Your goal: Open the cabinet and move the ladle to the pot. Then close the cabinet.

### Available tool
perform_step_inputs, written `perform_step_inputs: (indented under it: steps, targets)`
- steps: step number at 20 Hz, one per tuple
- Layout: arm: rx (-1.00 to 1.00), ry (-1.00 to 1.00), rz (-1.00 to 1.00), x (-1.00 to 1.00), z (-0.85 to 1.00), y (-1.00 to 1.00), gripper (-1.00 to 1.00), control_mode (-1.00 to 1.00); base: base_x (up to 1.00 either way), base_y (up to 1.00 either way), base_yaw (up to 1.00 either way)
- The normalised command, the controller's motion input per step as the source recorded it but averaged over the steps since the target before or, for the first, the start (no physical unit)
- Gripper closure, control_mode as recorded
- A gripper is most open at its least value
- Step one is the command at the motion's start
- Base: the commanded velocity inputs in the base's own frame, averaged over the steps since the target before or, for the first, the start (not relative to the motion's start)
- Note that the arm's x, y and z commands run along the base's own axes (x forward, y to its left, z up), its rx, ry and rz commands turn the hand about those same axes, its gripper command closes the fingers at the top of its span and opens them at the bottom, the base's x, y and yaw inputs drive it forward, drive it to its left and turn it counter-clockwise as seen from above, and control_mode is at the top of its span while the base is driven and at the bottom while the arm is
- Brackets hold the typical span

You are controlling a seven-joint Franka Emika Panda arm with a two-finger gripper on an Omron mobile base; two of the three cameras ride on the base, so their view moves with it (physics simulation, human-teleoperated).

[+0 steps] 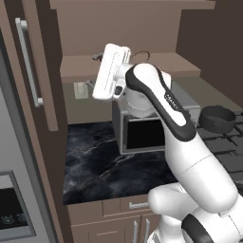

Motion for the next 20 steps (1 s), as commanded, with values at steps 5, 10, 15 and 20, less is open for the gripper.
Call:
perform_step_inputs:
  steps: [5,10,15,20]
  targets:
    - [-0.22,0.05,-0.05,0.0,0.14,-0.36,-1.0,-1.0,0.0,0.0,0.0]
    - [-0.22,0.0,-0.03,-0.22,0.11,-0.3,-1.0,-1.0,0.0,0.0,0.0]
    - [-0.05,0.03,-0.12,-0.38,-0.03,-0.54,-1.0,-1.0,0.0,0.0,0.0]
    - [-0.08,0.0,-0.12,-0.42,-0.03,-0.3,-1.0,-1.0,0.0,0.0,0.0]
